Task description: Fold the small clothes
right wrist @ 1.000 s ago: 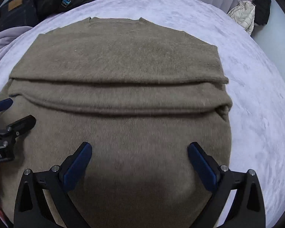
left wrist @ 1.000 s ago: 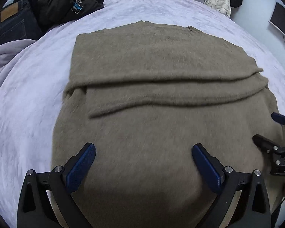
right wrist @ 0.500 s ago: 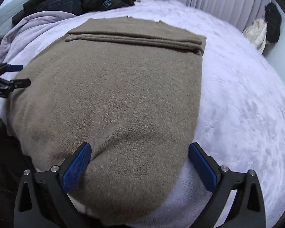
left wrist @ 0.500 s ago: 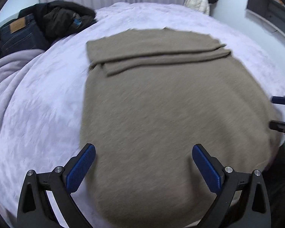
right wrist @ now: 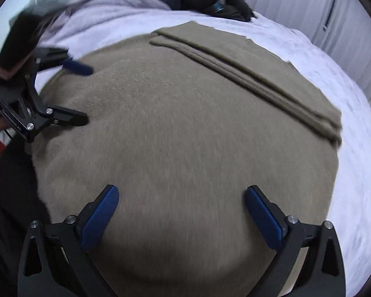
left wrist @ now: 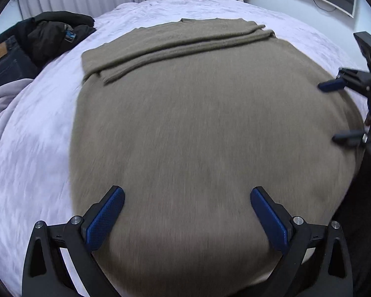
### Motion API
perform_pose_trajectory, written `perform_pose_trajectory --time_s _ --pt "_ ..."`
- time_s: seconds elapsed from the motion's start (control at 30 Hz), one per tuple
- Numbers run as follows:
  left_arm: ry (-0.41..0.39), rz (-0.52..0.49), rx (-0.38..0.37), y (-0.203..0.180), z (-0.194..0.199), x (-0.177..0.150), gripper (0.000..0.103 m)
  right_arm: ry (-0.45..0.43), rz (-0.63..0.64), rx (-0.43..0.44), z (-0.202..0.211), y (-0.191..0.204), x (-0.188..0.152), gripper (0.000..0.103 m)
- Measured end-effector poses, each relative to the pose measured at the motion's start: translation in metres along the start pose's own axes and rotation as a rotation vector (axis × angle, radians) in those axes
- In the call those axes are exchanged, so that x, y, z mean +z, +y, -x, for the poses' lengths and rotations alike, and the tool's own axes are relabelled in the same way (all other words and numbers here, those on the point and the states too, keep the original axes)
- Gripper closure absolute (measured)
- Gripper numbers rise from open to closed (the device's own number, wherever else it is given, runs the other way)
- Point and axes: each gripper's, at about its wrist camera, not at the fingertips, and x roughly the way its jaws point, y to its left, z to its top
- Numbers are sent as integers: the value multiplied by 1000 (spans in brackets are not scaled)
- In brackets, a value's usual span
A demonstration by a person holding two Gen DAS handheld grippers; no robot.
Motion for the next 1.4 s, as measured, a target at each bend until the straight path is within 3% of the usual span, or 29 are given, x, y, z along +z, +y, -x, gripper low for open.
perform_pose_trajectory --time_s 0.13,0.23,0.3,0.4,0.47,0.53,0.6,0.67,0.73,0.8,0.9,0.97,1.03,1.1,1.2,1.3,1.4 --pt "18 -42 50 -5 10 -32 1 7 96 -98 18 6 -47 1" --pt "37 -54 70 -10 23 -25 1 59 226 -211 25 28 -61 1" --pt "-16 -41 48 -19 44 -20 1 68 204 -236 38 34 -55 1" --pt "-122 -46 34 -39 59 0 1 -73 178 -191 67 51 -35 1" --pt "-118 -79 31 -52 47 10 1 -117 241 -198 68 70 -19 1" --pt "-53 -114 54 -59 21 12 1 -122 321 -237 55 89 -6 1" --pt "-10 -109 45 -54 4 3 0 -73 354 -246 31 94 0 1" --pt "-50 -62 -9 -38 9 -13 0 0 350 -241 7 86 -5 1" --pt "-49 -49 -4 -28 14 -29 0 26 309 -212 -3 74 -25 1" --pt "-39 -85 44 -27 16 -53 0 -33 292 -220 8 60 -50 1" --pt "-7 -163 146 -32 16 -78 0 -5 325 -322 15 56 -81 1" --pt "-17 -166 147 -39 35 -81 0 22 342 -363 23 63 -89 1" --pt "-66 -128 84 -38 59 -70 0 18 294 -280 47 64 -82 1" --pt "-145 -79 56 -35 80 -44 0 -73 240 -185 79 58 -67 1" --pt "-200 66 31 -22 87 11 0 -192 155 -158 107 34 -21 0" --pt "-153 284 -4 1 63 68 0 -217 11 -126 98 -2 32 0" --pt "-28 490 32 30 11 114 0 -145 -225 -135 54 -54 88 0"
